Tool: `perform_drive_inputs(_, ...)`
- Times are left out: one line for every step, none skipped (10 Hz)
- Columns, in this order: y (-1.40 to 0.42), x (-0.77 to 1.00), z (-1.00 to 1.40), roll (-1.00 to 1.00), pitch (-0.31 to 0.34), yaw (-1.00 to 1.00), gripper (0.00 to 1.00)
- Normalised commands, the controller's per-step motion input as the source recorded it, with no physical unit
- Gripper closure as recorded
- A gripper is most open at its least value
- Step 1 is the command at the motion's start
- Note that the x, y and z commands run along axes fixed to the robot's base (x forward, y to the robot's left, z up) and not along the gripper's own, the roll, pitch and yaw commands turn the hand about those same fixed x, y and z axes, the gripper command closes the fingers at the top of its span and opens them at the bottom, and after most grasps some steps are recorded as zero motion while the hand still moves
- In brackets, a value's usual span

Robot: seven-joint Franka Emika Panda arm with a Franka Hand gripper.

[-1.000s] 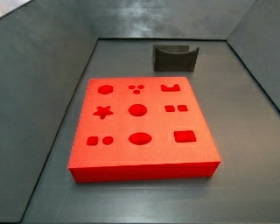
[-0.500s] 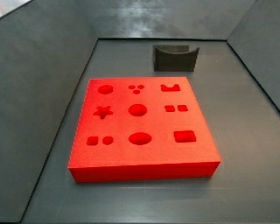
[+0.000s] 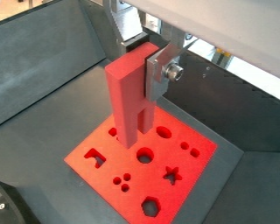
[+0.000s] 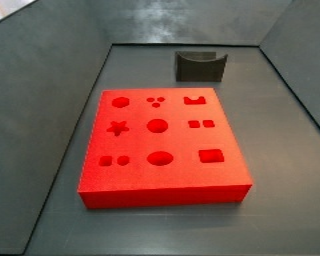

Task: Pick up the double-square object. Move up. Move to above the board. Insert the double-square object.
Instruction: Insert the double-square object.

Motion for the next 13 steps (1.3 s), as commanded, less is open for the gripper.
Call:
perform_drive_inputs(-0.39,0.32,-0.23,0.03,0.000,-0.18,1.00)
perform_drive_inputs(-0.30,0.47,-0.29,0.03,0.000,-0.51,1.00)
perform_drive_inputs(-0.21,0.58,-0.27,0.01,0.000,-0.45,1.00)
perform_drive_inputs(-0.03,0.70,-0.28,0.00,0.000,-0.40,1.00)
perform_drive_inputs(-0.01,0.71,-0.33,0.01,0.000,-0.38,1.00)
perform_drive_inputs(-0.05,0.69,-0.37,0.04,0.000,-0.39,1.00)
perform_drive_inputs(-0.10,0.60,-0.39,0.05,0.000,-0.47,1.00)
perform_drive_inputs(-0.20,0.49,-0.44,0.08,0.000,-0.54,1.00)
perform_drive_inputs(-0.29,0.29,-0.44,0.08,-0.006,-0.67,1.00)
perform_drive_inputs(-0.29,0.02,-0.38,0.04,0.000,-0.87,1.00)
perform_drive_inputs(-0.22,0.00,-0.31,0.00,0.000,-0.93,1.00)
perform_drive_inputs(-0.15,0.00,-0.25,0.00,0.000,-0.97,1.00)
perform_drive_inputs(-0.04,0.00,-0.23,0.00,0.000,-1.00,1.00)
